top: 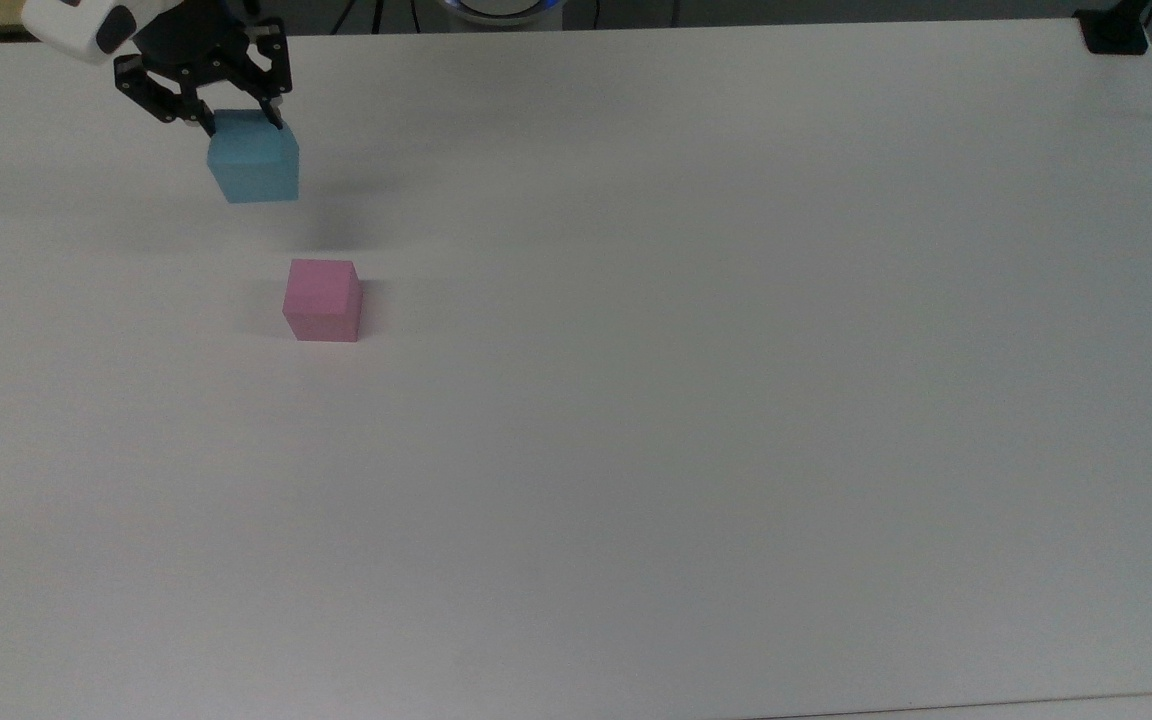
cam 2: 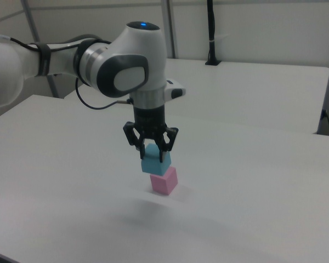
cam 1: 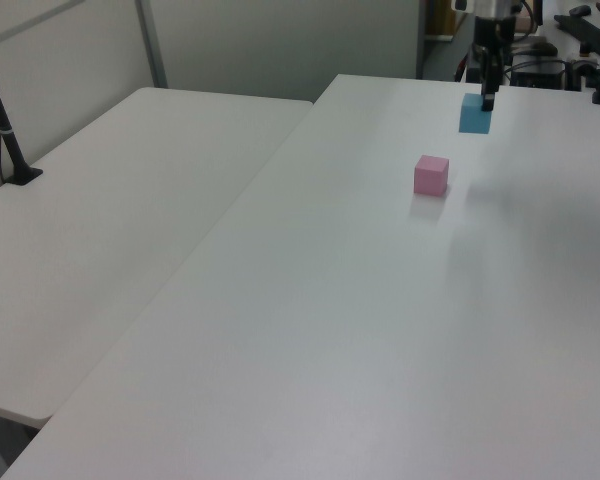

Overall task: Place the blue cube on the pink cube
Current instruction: 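Lift the blue cube and carry it over the pink cube, then lower the blue cube onto the pink cube and open the gripper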

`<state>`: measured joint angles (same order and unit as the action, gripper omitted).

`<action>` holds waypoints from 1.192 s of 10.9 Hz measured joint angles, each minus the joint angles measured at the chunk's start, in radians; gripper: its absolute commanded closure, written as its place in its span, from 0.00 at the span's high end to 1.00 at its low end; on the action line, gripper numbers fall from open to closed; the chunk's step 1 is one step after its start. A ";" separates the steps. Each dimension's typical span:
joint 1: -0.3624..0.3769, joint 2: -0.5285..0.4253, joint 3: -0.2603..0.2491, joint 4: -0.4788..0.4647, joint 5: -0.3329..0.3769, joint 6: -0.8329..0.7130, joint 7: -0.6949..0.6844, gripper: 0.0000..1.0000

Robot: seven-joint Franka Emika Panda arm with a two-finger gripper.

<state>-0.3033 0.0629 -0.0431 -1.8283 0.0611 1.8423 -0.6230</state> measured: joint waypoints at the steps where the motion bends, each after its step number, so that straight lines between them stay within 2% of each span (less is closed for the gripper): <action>1: 0.027 0.003 0.001 0.011 0.000 0.000 0.074 0.38; 3: 0.075 0.014 0.002 0.016 0.000 0.005 0.161 0.38; 6: 0.095 0.074 0.002 0.016 -0.001 0.104 0.240 0.37; 10: 0.098 0.159 0.002 0.018 -0.027 0.191 0.254 0.37; 11: 0.101 0.165 0.002 0.018 -0.028 0.191 0.255 0.40; 12: 0.105 0.169 0.002 0.018 -0.028 0.191 0.265 0.99; 13: 0.110 0.169 0.003 0.019 -0.029 0.191 0.294 1.00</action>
<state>-0.1936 0.2316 -0.0405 -1.8090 0.0320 2.0332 -0.3290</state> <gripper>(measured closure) 0.476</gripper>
